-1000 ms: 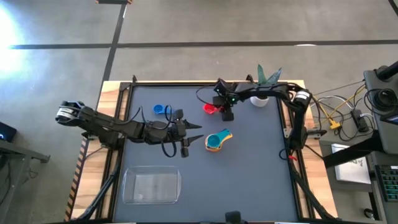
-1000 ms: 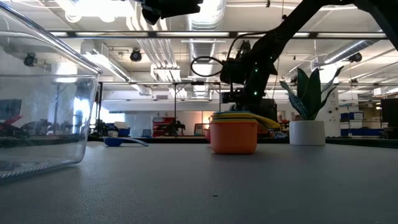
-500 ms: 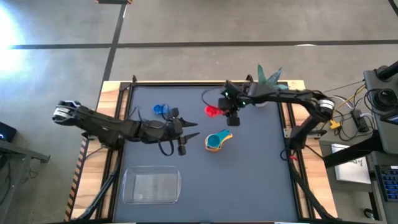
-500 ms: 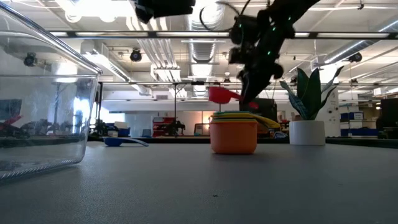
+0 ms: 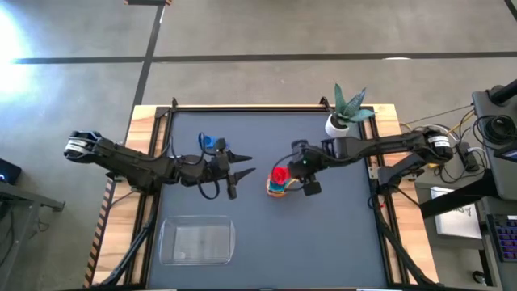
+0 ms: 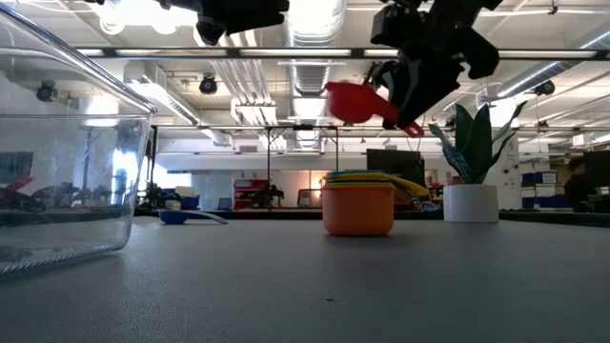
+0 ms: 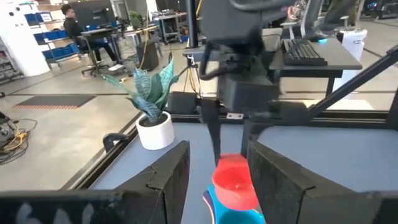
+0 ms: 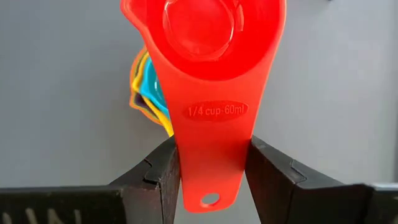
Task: Nest measuring cups in basket
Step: Stack the red measuring cup on top of the light blue measuring cup
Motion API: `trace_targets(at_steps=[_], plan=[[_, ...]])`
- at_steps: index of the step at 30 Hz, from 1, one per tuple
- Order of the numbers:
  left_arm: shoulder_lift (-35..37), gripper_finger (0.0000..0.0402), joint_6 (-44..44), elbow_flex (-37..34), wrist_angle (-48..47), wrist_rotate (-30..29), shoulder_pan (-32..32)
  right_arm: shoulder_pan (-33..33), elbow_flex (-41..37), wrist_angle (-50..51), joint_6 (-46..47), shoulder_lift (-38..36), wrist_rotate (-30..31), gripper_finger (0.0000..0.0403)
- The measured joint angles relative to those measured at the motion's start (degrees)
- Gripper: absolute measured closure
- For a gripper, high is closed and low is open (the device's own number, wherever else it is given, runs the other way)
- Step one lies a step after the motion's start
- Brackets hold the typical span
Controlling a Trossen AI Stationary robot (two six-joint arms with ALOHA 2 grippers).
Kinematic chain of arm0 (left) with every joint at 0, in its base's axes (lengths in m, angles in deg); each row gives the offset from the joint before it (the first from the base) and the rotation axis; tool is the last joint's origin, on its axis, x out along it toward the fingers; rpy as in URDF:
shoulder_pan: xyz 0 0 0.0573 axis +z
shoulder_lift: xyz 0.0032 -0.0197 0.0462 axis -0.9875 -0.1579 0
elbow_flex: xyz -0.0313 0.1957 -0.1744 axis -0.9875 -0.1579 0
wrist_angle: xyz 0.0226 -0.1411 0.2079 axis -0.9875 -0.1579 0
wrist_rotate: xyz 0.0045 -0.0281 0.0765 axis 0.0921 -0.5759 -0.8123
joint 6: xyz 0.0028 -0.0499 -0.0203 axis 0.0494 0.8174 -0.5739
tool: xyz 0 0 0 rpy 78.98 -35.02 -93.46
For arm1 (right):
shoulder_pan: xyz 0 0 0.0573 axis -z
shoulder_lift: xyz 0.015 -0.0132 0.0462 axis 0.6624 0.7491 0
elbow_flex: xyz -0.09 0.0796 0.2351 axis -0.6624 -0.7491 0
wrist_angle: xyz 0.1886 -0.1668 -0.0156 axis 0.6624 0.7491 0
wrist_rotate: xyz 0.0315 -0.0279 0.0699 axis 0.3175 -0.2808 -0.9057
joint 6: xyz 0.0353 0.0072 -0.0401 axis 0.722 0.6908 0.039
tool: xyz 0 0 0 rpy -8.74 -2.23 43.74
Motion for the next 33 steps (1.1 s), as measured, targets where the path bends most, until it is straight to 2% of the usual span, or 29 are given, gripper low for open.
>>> trace_targets(at_steps=[17,26,30,33], plan=[[-0.41,0.0257,-0.04,-0.02,0.47,0.09,0.35,-1.12,-1.70,-1.05,-5.98,6.04,2.12,0.0256],[-0.43,0.0257,-0.06,-0.07,0.39,0.11,0.55,-1.10,-1.70,-3.07,-7.02,7.23,2.47,0.0203],[-0.43,0.0257,0.56,-0.15,-0.20,0.13,0.55,-1.14,-1.51,-1.57,-6.49,6.47,5.64,0.0185],[-0.25,0.0257,2.56,0.53,-5.79,-0.10,1.01,-1.13,-1.17,1.12,-4.13,4.25,6.54,0.0180]])
